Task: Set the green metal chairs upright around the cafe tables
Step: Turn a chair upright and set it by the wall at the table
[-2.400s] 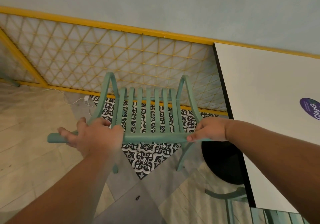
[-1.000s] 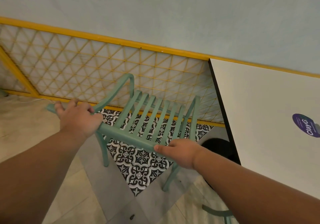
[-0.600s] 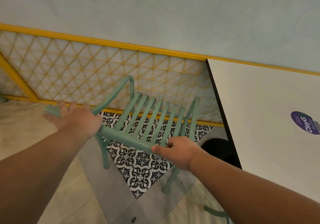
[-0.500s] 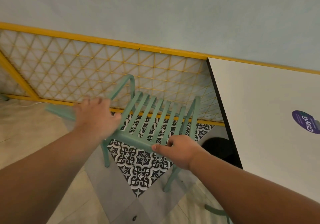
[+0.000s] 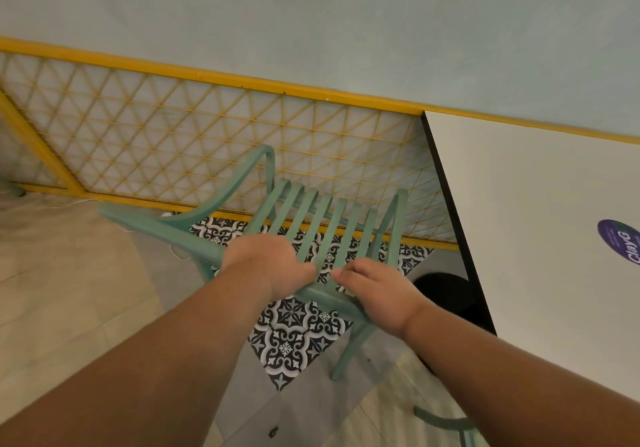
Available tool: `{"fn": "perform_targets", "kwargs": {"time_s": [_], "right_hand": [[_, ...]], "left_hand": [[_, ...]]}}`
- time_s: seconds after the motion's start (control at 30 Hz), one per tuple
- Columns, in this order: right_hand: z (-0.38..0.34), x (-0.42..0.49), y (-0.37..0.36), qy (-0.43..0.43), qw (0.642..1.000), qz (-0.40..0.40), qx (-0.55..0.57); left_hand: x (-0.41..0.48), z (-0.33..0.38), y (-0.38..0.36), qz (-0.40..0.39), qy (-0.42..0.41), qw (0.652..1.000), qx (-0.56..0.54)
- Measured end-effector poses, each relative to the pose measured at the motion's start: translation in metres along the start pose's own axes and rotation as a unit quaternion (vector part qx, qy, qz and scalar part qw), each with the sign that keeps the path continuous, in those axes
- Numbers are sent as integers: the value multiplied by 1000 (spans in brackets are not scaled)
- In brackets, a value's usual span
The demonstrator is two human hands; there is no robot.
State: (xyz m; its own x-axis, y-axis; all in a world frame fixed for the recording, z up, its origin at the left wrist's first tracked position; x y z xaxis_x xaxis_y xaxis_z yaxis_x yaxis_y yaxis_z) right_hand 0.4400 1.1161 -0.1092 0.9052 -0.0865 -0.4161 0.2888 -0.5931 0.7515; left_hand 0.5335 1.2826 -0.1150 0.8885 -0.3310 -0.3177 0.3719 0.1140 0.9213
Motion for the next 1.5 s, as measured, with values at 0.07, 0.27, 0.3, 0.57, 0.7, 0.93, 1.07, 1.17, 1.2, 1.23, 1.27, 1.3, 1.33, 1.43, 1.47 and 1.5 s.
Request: {"fn": "perform_targets", "kwargs": {"time_s": [0.07, 0.27, 0.3, 0.57, 0.7, 0.93, 1.07, 1.17, 1.2, 1.23, 1.27, 1.3, 1.33, 1.43, 1.47, 1.5], "right_hand": [[4, -2, 7, 17, 999, -18, 30], [21, 15, 41, -15, 996, -88, -26], [26, 18, 38, -29, 990, -126, -55], [42, 8, 9, -93, 966, -241, -16], [34, 3, 13, -95, 962, -252, -45], [32, -2, 0, -116, 964, -236, -36], [22, -6, -20, -125, 962, -240, -25], [12, -7, -34, -125, 962, -244, -10], [8, -8, -38, -120, 962, -245, -1], [3, -10, -41, -115, 962, -249, 11], [-2, -11, -44, -115, 961, -252, 19], [-7, -11, -46, -116, 960, -253, 24], [-11, -12, -49, -117, 960, -253, 25], [-27, -13, -56, -106, 959, -261, 36], [-33, -14, -60, -100, 958, -267, 31], [-41, -14, -65, -96, 956, -275, 24]], "left_hand": [[1, 0, 2, 3, -5, 1000, 6], [8, -3, -4, -13, -30, 999, 13], [8, -3, -6, -16, -33, 999, 15], [11, -5, -10, -7, -46, 999, 6], [10, -5, -8, -14, -57, 998, 24], [4, -16, -2, -18, -38, 999, 3], [-4, -32, 5, -17, -52, 998, 24], [-4, -45, 6, -23, -66, 997, 36], [-4, -50, 7, -24, -68, 997, 36], [-3, -56, 7, -25, -70, 997, 35], [-3, -62, 7, -26, -72, 996, 39], [-3, -69, 8, -26, -75, 996, 42], [-4, -75, 8, -24, -80, 996, 43], [-3, -90, 13, -19, -88, 994, 56], [-3, -96, 16, -21, -87, 994, 64], [-3, -102, 18, -25, -84, 994, 65]]}}
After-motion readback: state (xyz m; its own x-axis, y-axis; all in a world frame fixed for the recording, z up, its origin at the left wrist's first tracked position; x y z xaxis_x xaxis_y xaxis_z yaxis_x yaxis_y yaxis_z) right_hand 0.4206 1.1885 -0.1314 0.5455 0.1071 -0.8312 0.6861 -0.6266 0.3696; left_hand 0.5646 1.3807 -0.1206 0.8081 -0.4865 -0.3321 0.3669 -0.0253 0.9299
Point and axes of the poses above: each hand's wrist, its own x-axis towards the middle knuckle, its own y-axis out of the back of the hand, z = x × y, the point moved 2 cm from there along x, towards the middle knuckle, and after that the axes turned 13 degrees about -x, right-handed, at the moved point
